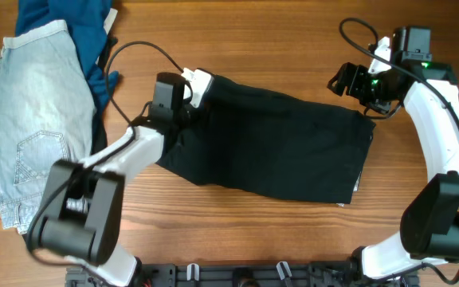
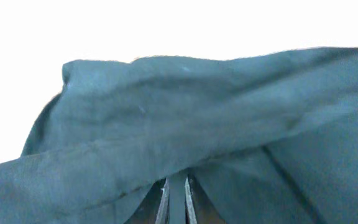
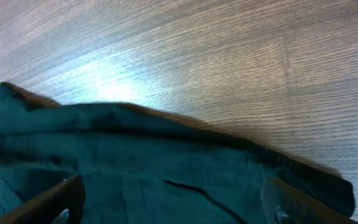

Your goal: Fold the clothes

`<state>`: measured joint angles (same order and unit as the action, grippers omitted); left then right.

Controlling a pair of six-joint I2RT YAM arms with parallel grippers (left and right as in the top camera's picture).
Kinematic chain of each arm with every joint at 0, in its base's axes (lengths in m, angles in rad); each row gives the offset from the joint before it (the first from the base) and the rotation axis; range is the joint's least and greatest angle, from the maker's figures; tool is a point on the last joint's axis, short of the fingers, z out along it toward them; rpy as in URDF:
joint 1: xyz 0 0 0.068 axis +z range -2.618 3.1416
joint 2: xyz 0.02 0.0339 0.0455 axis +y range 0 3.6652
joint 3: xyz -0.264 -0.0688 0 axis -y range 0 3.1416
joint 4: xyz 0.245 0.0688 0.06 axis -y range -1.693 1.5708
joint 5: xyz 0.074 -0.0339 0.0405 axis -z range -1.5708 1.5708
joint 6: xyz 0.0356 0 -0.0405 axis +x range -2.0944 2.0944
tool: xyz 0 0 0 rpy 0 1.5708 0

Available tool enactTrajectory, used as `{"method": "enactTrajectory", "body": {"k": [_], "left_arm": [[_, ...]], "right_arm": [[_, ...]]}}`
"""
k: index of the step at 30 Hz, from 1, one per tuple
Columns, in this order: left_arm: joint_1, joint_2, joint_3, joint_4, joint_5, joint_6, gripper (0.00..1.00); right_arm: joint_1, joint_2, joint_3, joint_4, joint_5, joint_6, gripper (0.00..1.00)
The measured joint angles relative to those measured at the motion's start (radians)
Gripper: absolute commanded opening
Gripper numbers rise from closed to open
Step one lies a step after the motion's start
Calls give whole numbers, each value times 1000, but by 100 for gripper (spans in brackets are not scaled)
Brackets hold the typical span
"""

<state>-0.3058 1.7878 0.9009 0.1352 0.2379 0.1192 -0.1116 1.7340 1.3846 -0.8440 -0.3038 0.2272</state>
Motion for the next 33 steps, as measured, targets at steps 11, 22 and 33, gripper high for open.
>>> {"method": "enactTrajectory", "body": {"k": [11,22,33], "left_arm": [[0,88,0,338,-50,-113,66],[132,-64,15,-147,-19,-272,100],[264,-169,19,-340,-14,-283,100]], "right_arm": [[5,2,0,6,-18,-41,93],[36,2,-4,-247,-55,-155,99],[96,-2,-307,-147,219,124,100]]}}
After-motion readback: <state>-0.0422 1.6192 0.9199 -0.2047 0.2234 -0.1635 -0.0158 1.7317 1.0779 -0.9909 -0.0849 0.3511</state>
